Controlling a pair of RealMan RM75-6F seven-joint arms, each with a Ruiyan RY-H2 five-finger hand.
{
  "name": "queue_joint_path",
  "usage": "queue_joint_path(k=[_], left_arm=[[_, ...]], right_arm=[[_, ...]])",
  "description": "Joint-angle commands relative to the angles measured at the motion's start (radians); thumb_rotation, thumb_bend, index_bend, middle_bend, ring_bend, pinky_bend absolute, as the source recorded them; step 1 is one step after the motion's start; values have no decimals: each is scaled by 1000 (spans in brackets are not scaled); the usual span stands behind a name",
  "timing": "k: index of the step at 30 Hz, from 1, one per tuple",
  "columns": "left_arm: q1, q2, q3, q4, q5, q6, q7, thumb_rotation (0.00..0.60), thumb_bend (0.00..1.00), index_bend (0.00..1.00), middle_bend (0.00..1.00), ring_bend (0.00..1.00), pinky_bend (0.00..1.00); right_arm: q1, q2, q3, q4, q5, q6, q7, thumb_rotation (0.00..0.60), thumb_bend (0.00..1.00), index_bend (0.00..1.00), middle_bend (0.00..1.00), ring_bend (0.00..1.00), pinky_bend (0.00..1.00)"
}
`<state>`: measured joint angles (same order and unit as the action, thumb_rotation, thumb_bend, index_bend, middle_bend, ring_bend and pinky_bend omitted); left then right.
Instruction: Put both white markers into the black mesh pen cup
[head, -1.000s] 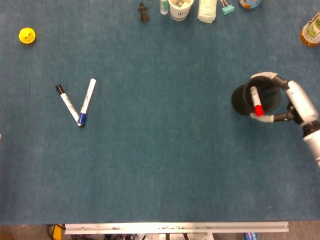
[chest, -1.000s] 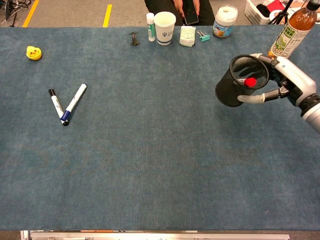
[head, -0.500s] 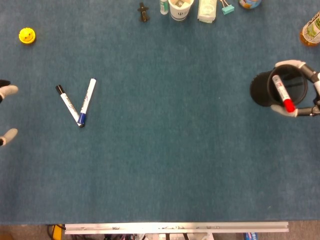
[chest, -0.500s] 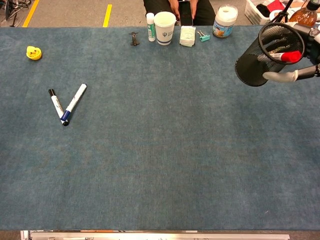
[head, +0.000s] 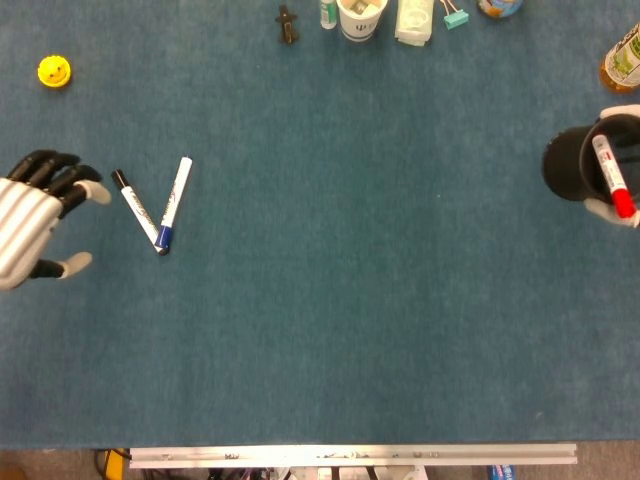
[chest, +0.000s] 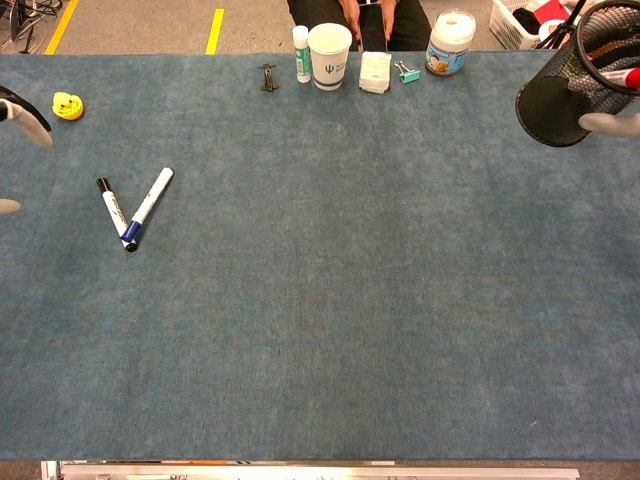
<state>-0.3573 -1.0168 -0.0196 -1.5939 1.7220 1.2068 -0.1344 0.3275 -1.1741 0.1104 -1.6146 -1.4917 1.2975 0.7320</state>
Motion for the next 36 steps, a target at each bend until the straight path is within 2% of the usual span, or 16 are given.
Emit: queue_joint_path(k=[1, 10, 15, 20, 23, 29, 36], left_arm=[[-60, -44, 15, 82, 31, -61, -54, 600, 130, 361, 284, 186, 162], [-159, -126, 45, 274, 69, -137, -128, 600, 130, 374, 284, 186, 162], [-191, -188, 62, 383, 86, -135, -172, 600, 130, 380, 281, 186, 162], [-215, -247, 80, 487, 115, -102, -193, 600, 131, 384, 221, 184, 162], [-234, -279, 96, 552, 141, -85, -199, 600, 131, 386, 218, 184, 162], [-254, -336, 132, 637, 167, -59, -229, 600, 131, 388, 218, 184, 162], [-267, -384, 170, 681, 178, -59, -214, 600, 131, 409, 216, 184, 162]], right_arm=[[-5, 5, -3, -2, -2, 2, 1, 600, 369, 400, 364, 313, 351], [-20, 18, -12, -12, -7, 8, 0, 600, 369, 400, 364, 312, 351], [-28, 24, -14, -17, -10, 14, -4, 600, 369, 400, 364, 312, 351], [-33, 34, -13, -24, -11, 18, -5, 600, 369, 400, 364, 313, 351], [-36, 37, -12, -29, -11, 20, -9, 600, 369, 400, 364, 313, 351], [-43, 40, -14, -37, -11, 23, -15, 600, 369, 400, 365, 313, 351], [-47, 44, -14, -38, -9, 19, -7, 600, 369, 402, 365, 313, 351]])
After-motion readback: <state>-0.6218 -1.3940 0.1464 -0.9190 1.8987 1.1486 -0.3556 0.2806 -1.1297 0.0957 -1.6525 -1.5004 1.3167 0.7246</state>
